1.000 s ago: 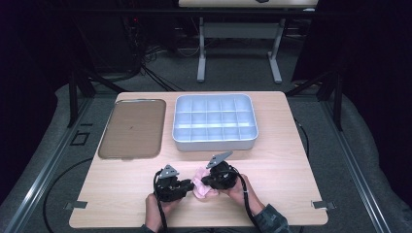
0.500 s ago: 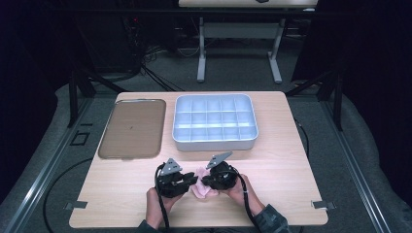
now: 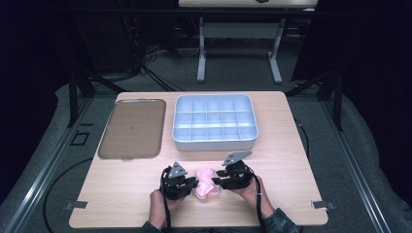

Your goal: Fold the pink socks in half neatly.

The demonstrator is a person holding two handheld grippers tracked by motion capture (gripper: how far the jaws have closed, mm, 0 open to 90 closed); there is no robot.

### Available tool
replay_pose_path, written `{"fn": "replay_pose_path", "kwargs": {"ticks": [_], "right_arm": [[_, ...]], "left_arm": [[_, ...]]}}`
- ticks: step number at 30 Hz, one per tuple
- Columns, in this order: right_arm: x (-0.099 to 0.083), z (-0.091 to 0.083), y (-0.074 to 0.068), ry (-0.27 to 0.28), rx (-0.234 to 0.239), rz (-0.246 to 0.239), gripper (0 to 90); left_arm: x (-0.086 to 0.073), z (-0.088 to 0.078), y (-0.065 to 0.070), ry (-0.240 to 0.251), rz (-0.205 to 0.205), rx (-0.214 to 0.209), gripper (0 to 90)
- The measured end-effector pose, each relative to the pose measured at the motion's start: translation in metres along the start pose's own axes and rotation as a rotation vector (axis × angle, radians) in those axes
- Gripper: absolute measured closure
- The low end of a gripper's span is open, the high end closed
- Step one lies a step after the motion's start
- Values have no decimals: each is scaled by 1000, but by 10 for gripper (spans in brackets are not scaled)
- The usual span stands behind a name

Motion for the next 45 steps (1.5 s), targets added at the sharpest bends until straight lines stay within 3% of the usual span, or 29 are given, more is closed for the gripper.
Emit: {"fn": "replay_pose_path", "kwargs": {"ticks": [1, 2, 4, 5, 12, 16, 20, 30, 36, 40, 45], "right_arm": [[0, 0, 0, 0, 0, 0, 615], [-3, 5, 0, -33, -14, 16, 538], [-5, 9, -2, -45, -26, 17, 529], [-8, 14, -5, -76, -52, 0, 499], [-8, 17, -11, -83, -99, -22, 497], [-9, 17, -10, -75, -91, -15, 504], [-9, 17, -9, -77, -79, -13, 538], [-9, 16, -8, -74, -72, 12, 570], [-8, 15, -8, -103, -77, 9, 578], [-8, 14, -9, -107, -83, 26, 635], [-11, 14, -5, -111, -14, 85, 774]], "left_arm": [[0, 0, 0, 0, 0, 0, 778], [1, 0, 0, -8, 11, 5, 777], [1, -1, 1, -12, 14, 6, 776], [1, -1, 1, -15, 17, 7, 775], [1, -3, -1, -39, 31, 12, 762], [4, -7, 0, -2, 24, 9, 749], [13, -14, 7, 39, 33, -28, 750], [0, -3, 1, -12, 18, -31, 785], [-3, 0, -1, 6, 7, -39, 788], [-4, 1, -2, 10, 11, -44, 796], [-6, 1, -3, 25, 1, -49, 809]]}}
Point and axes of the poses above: each handheld gripper's, and its own axes: z roughly forward along the jaws, x roughly out of its top, y roughly to its right, the point moved 1 cm from there along z, roughly forward along the jaws, and after that the axes turned 11 degrees about -x, right-handed, at the moved point
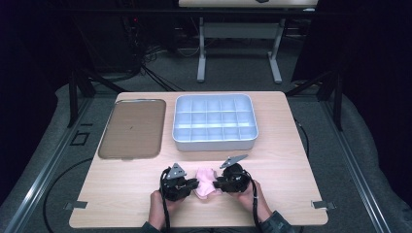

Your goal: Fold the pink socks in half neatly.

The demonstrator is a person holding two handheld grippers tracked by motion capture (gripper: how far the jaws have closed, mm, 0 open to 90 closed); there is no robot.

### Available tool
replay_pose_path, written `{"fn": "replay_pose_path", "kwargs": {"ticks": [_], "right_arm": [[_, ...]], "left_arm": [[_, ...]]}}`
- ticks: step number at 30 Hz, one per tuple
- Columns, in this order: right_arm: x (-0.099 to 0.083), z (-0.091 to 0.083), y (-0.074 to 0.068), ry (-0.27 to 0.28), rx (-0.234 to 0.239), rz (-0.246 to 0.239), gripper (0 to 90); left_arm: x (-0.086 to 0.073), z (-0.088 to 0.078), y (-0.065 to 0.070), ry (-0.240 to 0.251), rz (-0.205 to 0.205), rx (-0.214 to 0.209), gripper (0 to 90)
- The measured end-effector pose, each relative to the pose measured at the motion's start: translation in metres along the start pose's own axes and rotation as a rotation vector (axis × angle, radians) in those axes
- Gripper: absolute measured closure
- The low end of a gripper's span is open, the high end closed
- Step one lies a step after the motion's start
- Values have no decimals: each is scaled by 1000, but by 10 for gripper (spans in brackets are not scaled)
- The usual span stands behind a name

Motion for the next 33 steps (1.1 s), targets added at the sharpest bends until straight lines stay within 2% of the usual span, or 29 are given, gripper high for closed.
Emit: {"fn": "replay_pose_path", "kwargs": {"ticks": [3, 7, 11, 17, 22, 27, 33], "right_arm": [[-3, 2, 4, 17, 49, 41, 821], [-7, 1, 8, 31, 70, 67, 853], [-10, -3, 10, 42, 46, 73, 871], [-13, -7, 12, 48, 25, 75, 876], [-13, -11, 13, 62, 15, 75, 878], [-14, -19, 16, 71, -3, 77, 880], [-14, -27, 20, 86, -20, 75, 883]], "left_arm": [[-1, 0, -1, 8, 7, -3, 821], [-2, 1, -2, 31, 7, -8, 846], [-2, 4, -1, 46, -1, -18, 866], [0, 8, 0, 51, 7, -24, 868], [2, 12, 3, 36, 38, -7, 868], [6, 18, 5, 40, 32, -17, 868], [11, 24, 8, 21, 39, -27, 868]]}}
Point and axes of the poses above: each handheld gripper's, and its own axes: z roughly forward along the jaws, x roughly out of its top, y roughly to its right, the point moved 1 cm from there along z, roughly forward along the jaws, and after that the axes turned 11 degrees about -x, right-handed, at the moved point
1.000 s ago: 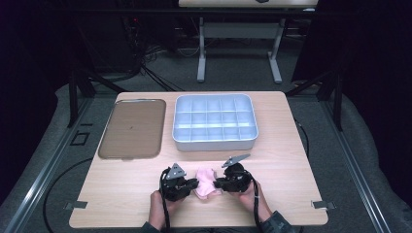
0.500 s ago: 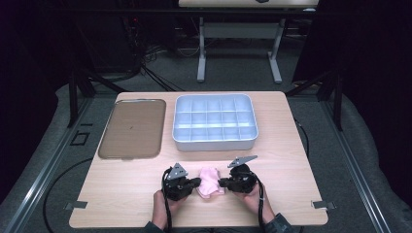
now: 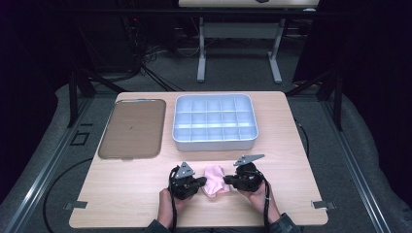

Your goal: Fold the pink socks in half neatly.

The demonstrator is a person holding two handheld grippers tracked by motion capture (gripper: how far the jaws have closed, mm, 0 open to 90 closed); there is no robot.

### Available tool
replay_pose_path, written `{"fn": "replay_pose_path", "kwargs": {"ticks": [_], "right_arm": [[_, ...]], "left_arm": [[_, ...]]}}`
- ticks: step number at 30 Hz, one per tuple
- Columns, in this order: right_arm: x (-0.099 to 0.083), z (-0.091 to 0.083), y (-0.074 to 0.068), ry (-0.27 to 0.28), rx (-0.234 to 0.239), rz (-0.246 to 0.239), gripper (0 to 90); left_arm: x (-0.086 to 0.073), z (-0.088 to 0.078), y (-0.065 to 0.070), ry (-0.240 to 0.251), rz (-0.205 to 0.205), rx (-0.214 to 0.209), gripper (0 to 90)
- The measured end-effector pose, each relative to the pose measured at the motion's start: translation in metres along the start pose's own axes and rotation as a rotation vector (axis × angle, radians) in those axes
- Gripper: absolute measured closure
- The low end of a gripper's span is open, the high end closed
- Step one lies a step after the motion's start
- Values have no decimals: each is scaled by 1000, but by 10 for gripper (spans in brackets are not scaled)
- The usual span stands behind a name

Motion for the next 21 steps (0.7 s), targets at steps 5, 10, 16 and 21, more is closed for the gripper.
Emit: {"fn": "replay_pose_path", "kwargs": {"ticks": [5, 10, 16, 21], "right_arm": [[4, -8, 0, 20, -8, -7, 883], [10, -15, -5, 44, -13, -27, 883], [17, -17, -12, 55, -4, -49, 884], [21, -12, -19, 63, 12, -65, 883]], "left_arm": [[3, 5, 2, -9, 4, 3, 868], [5, 8, 3, -10, 1, -2, 868], [8, 11, 5, -20, 8, 3, 868], [9, 13, 6, -18, 7, -1, 868]]}}
Point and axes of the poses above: each handheld gripper's, and its own axes: z roughly forward along the jaws, x roughly out of its top, y roughly to its right, the point moved 1 cm from there along z, roughly forward along the jaws, and after that the axes turned 11 degrees about -x, right-handed, at the moved point
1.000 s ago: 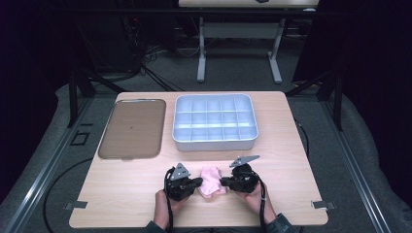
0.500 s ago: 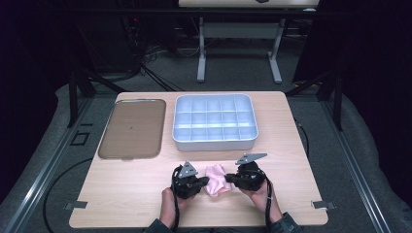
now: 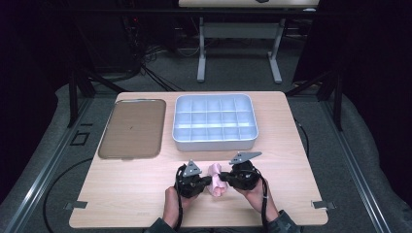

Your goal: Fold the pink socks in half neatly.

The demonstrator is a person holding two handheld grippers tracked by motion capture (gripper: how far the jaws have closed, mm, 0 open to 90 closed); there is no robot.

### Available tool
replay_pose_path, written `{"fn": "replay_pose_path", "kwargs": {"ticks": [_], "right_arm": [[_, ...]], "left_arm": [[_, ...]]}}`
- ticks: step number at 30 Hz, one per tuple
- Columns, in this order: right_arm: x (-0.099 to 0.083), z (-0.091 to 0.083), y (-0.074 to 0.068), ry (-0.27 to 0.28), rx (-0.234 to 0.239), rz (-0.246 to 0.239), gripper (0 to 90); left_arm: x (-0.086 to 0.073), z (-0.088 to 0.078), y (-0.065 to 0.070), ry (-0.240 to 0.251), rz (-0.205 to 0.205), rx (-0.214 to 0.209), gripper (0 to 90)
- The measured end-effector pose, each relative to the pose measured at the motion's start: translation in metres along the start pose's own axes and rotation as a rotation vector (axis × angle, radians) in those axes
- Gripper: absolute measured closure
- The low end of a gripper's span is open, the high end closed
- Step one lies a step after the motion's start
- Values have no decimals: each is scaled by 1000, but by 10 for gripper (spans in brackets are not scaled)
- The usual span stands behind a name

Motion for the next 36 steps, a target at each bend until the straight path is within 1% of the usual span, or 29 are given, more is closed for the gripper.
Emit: {"fn": "replay_pose_path", "kwargs": {"ticks": [4, 5, 9, 11, 13, 14, 15, 17, 18, 19, 21, 25, 26, 27, 28, 29, 31, 32, 34, 36], "right_arm": [[2, 6, -5, -11, 15, -13, 883], [3, 7, -5, -17, 11, -20, 883], [2, 10, -3, -22, 16, -13, 883], [1, 11, -3, -22, 15, -7, 883], [1, 13, -4, -30, 19, -7, 883], [0, 15, -4, -34, 16, -12, 883], [0, 17, -4, -44, 17, -14, 883], [-2, 20, -3, -50, 21, -11, 883], [-3, 21, -2, -57, 20, -7, 883], [-4, 21, -1, -54, 18, -4, 883], [-4, 21, 0, -53, 18, 0, 883], [-4, 20, 1, -52, 16, 3, 883], [-5, 19, 1, -58, 15, -2, 883], [-5, 19, 1, -55, 12, -5, 883], [-5, 18, 1, -54, 10, -6, 883], [-5, 18, 1, -55, 8, -7, 883], [-5, 18, 0, -46, 7, -8, 883], [-4, 17, 0, -52, 8, -11, 883], [-3, 18, -1, -51, 11, -13, 882], [-2, 20, -2, -47, 8, -19, 882]], "left_arm": [[0, 0, 0, -1, 4, 0, 868], [0, 0, 0, -1, 5, 0, 867], [0, 0, -1, 3, 0, -10, 864], [0, 0, 0, 2, 6, -14, 864], [0, 1, 0, 3, 5, -16, 864], [0, 1, 0, 0, 11, -16, 864], [0, 1, 1, 3, 6, -18, 862], [0, 0, 0, 3, 8, -29, 850], [0, -1, -1, 8, 1, -51, 840], [0, -3, -2, 7, 2, -56, 832], [0, -4, -1, 22, -11, -67, 810], [1, -12, 2, 10, 13, -44, 786], [1, -13, 3, 1, 11, -44, 784], [1, -14, 3, -18, 2, -36, 777], [1, -14, 3, -28, 4, -32, 776], [1, -14, 3, -43, 7, -39, 778], [0, -11, 2, -57, 2, -35, 790], [-1, -10, 1, -58, 5, -41, 798], [-3, -8, -1, -50, -11, -44, 817], [-5, -7, -3, -37, -31, -59, 835]]}}
Point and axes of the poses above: each handheld gripper's, and its own axes: z roughly forward along the jaws, x roughly out of its top, y roughly to its right, the point moved 1 cm from there along z, roughly forward along the jaws, and after that the axes turned 11 degrees about -x, right-handed, at the moved point
